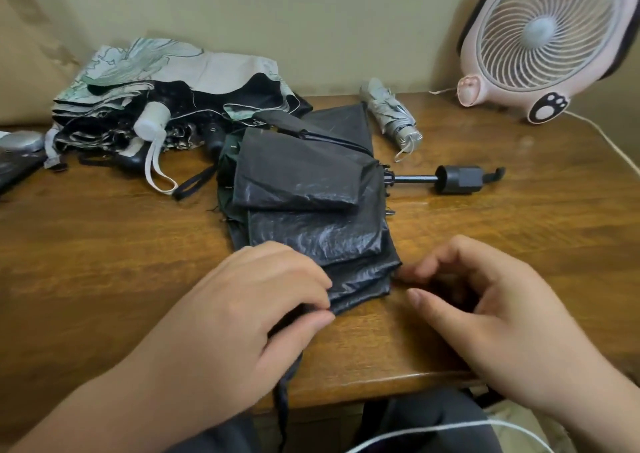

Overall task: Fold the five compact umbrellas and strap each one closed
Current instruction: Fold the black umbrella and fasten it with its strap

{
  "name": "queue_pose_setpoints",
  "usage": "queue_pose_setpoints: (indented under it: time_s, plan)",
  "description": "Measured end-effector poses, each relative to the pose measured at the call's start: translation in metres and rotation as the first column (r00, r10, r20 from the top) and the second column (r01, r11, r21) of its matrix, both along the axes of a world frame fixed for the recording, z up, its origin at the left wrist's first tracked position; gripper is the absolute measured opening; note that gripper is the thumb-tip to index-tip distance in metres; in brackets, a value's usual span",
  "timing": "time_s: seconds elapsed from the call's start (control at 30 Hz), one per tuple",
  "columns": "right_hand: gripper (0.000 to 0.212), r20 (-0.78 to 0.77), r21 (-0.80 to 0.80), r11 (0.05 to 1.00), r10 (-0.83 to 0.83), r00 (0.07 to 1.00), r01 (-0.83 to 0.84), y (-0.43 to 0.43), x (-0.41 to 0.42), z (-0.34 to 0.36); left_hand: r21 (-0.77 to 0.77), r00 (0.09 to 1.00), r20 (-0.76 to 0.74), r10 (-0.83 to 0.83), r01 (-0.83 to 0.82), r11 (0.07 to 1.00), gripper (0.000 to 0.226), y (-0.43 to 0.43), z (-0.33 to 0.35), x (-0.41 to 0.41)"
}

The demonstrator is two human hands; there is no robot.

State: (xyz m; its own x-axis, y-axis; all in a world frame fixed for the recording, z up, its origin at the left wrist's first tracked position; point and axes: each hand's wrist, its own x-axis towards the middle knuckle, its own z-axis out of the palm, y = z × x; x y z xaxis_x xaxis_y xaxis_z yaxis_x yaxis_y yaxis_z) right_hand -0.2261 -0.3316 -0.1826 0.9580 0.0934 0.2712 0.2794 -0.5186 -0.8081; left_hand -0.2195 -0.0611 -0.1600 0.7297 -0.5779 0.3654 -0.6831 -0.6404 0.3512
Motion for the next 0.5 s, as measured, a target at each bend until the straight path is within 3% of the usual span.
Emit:
queue_pose_setpoints:
  time_s: [0.1, 0.23, 0.4, 0.5]
  plan:
    - [0.029, -0.007, 0.077, 0.997, 0.021, 1.000, -0.020, 0.009, 0.007, 0.006, 0.084, 0.999, -0.005, 0.033, -0.032, 0.996, 0.028, -0.018, 0.002, 0.012]
    - [0.026, 0.013, 0.181, 0.984, 0.005, 1.000, -0.008, 0.018, 0.014, 0.005, 0.123, 0.999, -0.006, 0.033, -0.032, 0.992, 0.038, -0.027, 0.002, 0.021]
    - [0.026, -0.043, 0.169, 0.986, 0.003, 0.999, 0.005, 0.019, 0.016, 0.008, -0.003, 0.989, -0.023, 0.148, -0.148, 0.989, 0.034, -0.028, 0.002, 0.024]
    - [0.025, -0.056, 0.192, 0.981, -0.026, 0.998, 0.036, 0.020, 0.012, 0.008, -0.153, 0.972, -0.090, 0.215, -0.227, 0.962, 0.026, -0.026, 0.004, 0.023]
